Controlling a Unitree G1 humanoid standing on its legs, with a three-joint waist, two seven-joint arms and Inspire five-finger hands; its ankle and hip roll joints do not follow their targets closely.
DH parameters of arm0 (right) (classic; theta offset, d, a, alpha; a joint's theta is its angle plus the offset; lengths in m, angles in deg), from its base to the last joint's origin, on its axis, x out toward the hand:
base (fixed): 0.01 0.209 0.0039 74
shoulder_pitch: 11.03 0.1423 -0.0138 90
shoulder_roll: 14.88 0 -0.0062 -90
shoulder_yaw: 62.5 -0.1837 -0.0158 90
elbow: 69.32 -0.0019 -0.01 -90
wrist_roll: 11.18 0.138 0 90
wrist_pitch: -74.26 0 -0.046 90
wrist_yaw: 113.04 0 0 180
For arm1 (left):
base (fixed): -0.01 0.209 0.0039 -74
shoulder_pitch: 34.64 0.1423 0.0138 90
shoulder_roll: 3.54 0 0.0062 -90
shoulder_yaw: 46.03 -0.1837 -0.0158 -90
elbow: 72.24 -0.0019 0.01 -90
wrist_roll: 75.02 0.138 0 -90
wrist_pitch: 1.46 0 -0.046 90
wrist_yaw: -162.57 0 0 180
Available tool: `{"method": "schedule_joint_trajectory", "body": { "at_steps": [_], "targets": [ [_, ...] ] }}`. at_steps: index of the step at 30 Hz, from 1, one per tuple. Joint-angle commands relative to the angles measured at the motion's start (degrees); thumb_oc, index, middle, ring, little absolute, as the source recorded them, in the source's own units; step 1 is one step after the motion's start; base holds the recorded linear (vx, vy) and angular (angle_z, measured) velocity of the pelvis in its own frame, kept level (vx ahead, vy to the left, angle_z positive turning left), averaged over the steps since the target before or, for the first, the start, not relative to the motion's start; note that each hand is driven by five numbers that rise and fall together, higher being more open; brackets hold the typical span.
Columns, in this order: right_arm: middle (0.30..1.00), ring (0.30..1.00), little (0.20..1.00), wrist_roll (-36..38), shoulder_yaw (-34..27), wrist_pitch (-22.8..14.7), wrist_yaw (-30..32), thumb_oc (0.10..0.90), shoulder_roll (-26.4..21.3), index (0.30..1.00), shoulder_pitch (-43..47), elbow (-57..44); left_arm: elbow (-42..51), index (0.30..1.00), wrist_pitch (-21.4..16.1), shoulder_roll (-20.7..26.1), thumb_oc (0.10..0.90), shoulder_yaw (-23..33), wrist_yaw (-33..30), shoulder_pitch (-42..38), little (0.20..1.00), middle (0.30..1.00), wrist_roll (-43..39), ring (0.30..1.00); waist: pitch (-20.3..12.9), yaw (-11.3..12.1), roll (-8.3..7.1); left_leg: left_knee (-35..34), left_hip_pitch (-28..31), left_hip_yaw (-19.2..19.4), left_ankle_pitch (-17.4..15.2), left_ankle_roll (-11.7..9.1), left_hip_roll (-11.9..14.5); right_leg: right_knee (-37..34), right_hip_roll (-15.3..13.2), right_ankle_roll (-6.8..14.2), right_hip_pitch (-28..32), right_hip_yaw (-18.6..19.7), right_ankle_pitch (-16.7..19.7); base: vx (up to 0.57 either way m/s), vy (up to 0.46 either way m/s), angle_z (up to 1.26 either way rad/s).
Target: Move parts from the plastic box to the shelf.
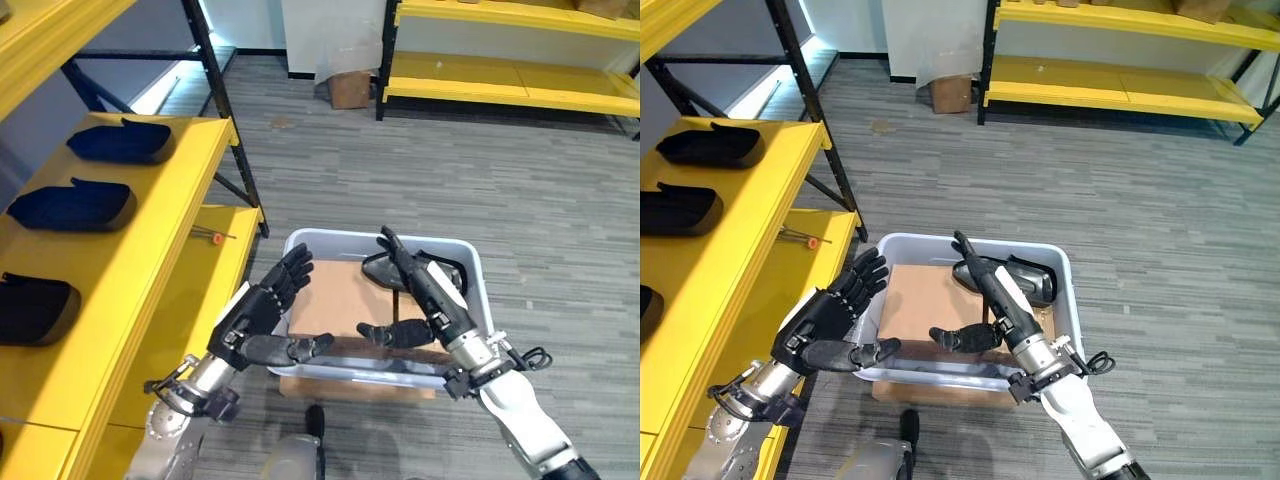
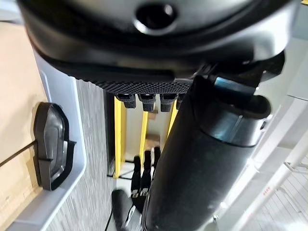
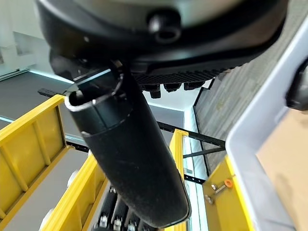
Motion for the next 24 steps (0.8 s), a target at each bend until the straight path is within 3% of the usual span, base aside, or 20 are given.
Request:
{"method": "schedule_joint_trajectory", "body": {
  "at_steps": [1, 2, 3, 4, 7, 12, 14, 18, 19, 20, 22, 24],
  "targets": [
    [1.0, 1.0, 1.0, -2.3, -2.6, -5.0, 3.0, 0.9, 0.0, 1.0, 3.6, -2.7, 8.3, 1.0, -3.7, 0.1, 0.9, 1.8, 0.4, -1.0, 1.0, 1.0, -3.4, 1.0, -5.0, -1.0, 1.96, -2.2, 1.4, 2.6, -5.4, -0.4, 1.8, 1.7, 10.0, -4.6, -7.1, -4.0, -0.5, 0.0, -0.028, -0.11],
    [1.0, 1.0, 1.0, -2.4, -3.1, -4.9, 2.7, 0.9, -0.4, 1.0, 3.8, -2.7, 8.4, 1.0, -3.5, 0.2, 0.9, 1.7, 0.4, -1.8, 1.0, 1.0, -4.2, 1.0, -4.4, -1.2, 1.91, -1.9, 1.8, 2.8, -5.5, -1.1, 2.3, -2.4, 9.5, -5.0, -7.0, -4.2, -0.3, -0.02, -0.151, -0.3],
    [1.0, 1.0, 1.0, -1.8, -3.1, -4.5, 2.9, 0.9, -1.6, 1.0, 4.9, -2.6, 8.7, 1.0, -4.3, 0.2, 0.9, 0.5, -1.6, -3.2, 1.0, 1.0, -2.6, 1.0, -3.6, -1.7, 1.51, -2.0, 3.0, 3.2, -5.4, -2.2, 3.4, -13.7, 7.2, -4.2, -7.4, -3.4, 2.6, -0.02, -0.149, -0.31],
    [1.0, 1.0, 1.0, -1.8, -3.1, -4.5, 2.8, 0.9, -1.6, 1.0, 4.9, -2.5, 8.7, 1.0, -4.3, 0.2, 0.9, 0.4, -1.7, -3.2, 1.0, 1.0, -2.5, 1.0, -3.5, -1.7, 1.6, -2.0, 3.2, 3.2, -5.4, -2.2, 3.5, -14.1, 7.3, -4.2, -7.1, -3.4, 2.8, 0.02, -0.184, -0.24],
    [1.0, 1.0, 1.0, 0.2, -3.0, -3.7, 0.2, 0.9, -2.1, 1.0, 5.7, -2.9, 8.4, 1.0, -7.0, 0.7, 0.9, -0.6, -5.2, -2.4, 1.0, 1.0, 2.9, 1.0, -3.3, -2.1, 1.24, -3.3, 5.7, 4.4, -5.7, -3.0, 5.1, -21.2, 4.2, -1.9, -7.0, -2.0, 8.1, 0.11, -0.144, -0.08],
    [1.0, 1.0, 1.0, 2.9, -3.6, -1.3, -1.8, 0.9, -4.0, 1.0, 5.6, -4.5, 9.4, 1.0, -6.7, 2.0, 0.9, -1.0, -7.6, -2.0, 1.0, 1.0, 3.3, 1.0, -2.9, -1.6, 0.79, -2.5, 4.5, 4.7, -6.1, -3.9, 6.6, -23.3, 3.7, -1.6, -7.1, -3.8, 7.8, 0.02, -0.138, -0.09],
    [1.0, 1.0, 1.0, 0.6, -1.7, -1.6, 0.4, 0.9, -5.0, 1.0, 8.7, -3.8, 8.9, 1.0, -7.9, 2.3, 0.9, -2.2, -8.3, -4.6, 1.0, 1.0, 1.0, 1.0, -0.8, -0.7, 0.84, -3.8, 2.6, 3.8, -4.9, -4.8, 7.2, -25.4, 4.2, -2.3, -7.6, -4.5, 7.8, -0.18, -0.178, 0.01],
    [1.0, 1.0, 1.0, -0.9, -2.2, 0.3, -0.3, 0.9, -6.0, 1.0, 8.6, -4.3, 10.3, 1.0, -7.4, 1.2, 0.9, -2.3, -8.4, -4.0, 1.0, 1.0, 0.8, 1.0, -0.5, -0.8, 1.22, -5.2, 3.0, 2.7, -3.7, -5.5, 7.7, -26.3, 4.9, -3.2, -6.7, -4.7, 7.3, 0.0, -0.056, -0.04],
    [1.0, 1.0, 1.0, -3.5, -2.5, 0.2, -0.1, 0.9, -6.6, 1.0, 8.3, -4.2, 10.5, 1.0, -7.3, 1.2, 0.9, -2.3, -8.8, -3.5, 1.0, 1.0, 0.6, 1.0, -0.7, -0.8, 1.32, -5.4, 3.2, 2.4, -3.5, -5.8, 7.9, -26.5, 5.0, -3.4, -6.3, -4.7, 7.1, 0.12, -0.071, 0.03],
    [1.0, 1.0, 1.0, -11.7, -2.7, -0.9, 2.2, 0.9, -8.5, 1.0, 8.4, -4.5, 10.9, 1.0, -6.9, 1.3, 0.9, -2.2, -8.7, -2.7, 1.0, 1.0, -0.8, 1.0, -1.1, -0.8, 1.5, -5.5, 3.5, 1.9, -3.3, -6.1, 8.1, -26.7, 5.2, -3.8, -5.7, -4.7, 6.7, 0.14, -0.078, 0.04],
    [1.0, 1.0, 1.0, -14.7, -2.4, -0.9, 3.8, 0.9, -10.0, 1.0, 8.6, -4.7, 10.8, 1.0, -6.8, 1.3, 0.9, -2.2, -8.0, -2.2, 1.0, 1.0, -1.9, 1.0, -1.3, -0.7, 1.64, -5.6, 3.7, 1.6, -3.1, -6.3, 8.4, -26.7, 5.4, -4.0, -5.3, -4.9, 6.5, 0.13, -0.079, 0.14],
    [1.0, 1.0, 1.0, -18.5, -1.5, -2.3, 5.0, 0.9, -15.0, 1.0, 13.9, -2.2, 10.7, 1.0, -6.7, 2.2, 0.9, -3.7, -6.5, -2.0, 1.0, 1.0, -6.3, 1.0, -1.3, 0.2, 1.77, -4.6, 3.7, 0.5, -3.3, -6.8, 8.9, -25.4, 6.0, -4.6, -5.2, -5.3, 5.4, 0.15, -0.125, 0.13]
  ]
}}
